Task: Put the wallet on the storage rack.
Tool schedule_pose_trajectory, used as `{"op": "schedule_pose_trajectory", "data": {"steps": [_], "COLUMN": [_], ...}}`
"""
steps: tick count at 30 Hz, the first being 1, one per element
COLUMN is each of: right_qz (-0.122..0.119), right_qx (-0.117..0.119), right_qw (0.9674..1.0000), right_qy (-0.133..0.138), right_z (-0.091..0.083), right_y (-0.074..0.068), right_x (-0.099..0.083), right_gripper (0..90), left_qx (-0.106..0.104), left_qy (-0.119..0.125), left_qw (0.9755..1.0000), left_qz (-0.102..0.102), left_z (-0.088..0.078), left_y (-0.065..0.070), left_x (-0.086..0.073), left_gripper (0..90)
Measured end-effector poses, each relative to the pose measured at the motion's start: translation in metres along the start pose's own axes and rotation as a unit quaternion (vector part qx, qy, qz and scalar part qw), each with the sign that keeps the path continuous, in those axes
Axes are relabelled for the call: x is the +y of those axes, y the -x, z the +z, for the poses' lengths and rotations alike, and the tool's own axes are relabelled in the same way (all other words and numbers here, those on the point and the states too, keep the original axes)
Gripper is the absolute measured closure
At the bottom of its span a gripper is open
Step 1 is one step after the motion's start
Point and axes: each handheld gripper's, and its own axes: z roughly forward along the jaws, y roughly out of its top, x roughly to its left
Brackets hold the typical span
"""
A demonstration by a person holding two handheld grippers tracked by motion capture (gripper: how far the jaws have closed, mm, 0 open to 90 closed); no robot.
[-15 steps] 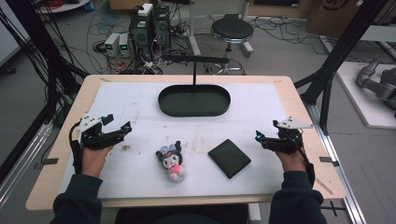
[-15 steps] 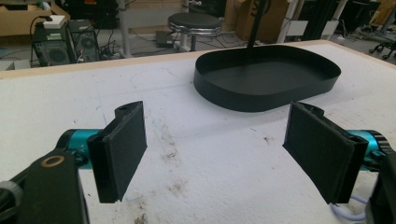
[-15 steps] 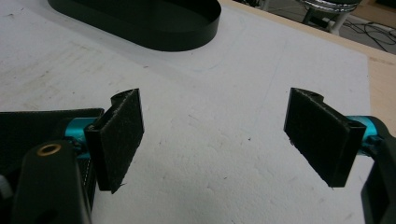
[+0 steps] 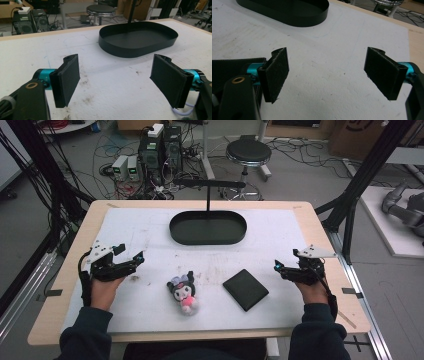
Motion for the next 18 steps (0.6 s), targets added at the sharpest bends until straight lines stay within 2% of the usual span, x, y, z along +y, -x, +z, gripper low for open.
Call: {"op": "schedule_pose_trajectory", "data": {"steps": [8,12,13,16,18], "right_qz": [0.005,0.002,0.002,-0.013,-0.033], "right_qx": [-0.001,0.002,0.007,0.044,0.077], "right_qw": [1.0000,1.0000,1.0000,0.9988,0.9963], "right_qy": [-0.003,-0.003,-0.005,-0.019,-0.022], "right_z": [-0.002,-0.002,-0.001,0.007,0.012], "right_y": [-0.001,-0.003,-0.004,-0.010,-0.015], "right_x": [-0.001,-0.001,-0.001,-0.002,-0.002], "right_gripper": [20.3,20.3,20.5,20.8,24.2], "left_qx": [-0.024,-0.028,-0.027,-0.024,-0.022], "left_qy": [-0.009,-0.012,-0.013,-0.017,-0.018], "left_qw": [0.9996,0.9995,0.9995,0.9995,0.9996], "left_qz": [0.009,0.013,0.010,0.009,0.007], "left_z": [0.001,0.003,0.004,0.006,0.007], "left_y": [0.008,0.010,0.010,0.007,0.006], "left_x": [0.000,-0.001,-0.002,-0.003,-0.004], "left_gripper": [26.0,26.3,26.3,26.3,26.3]}}
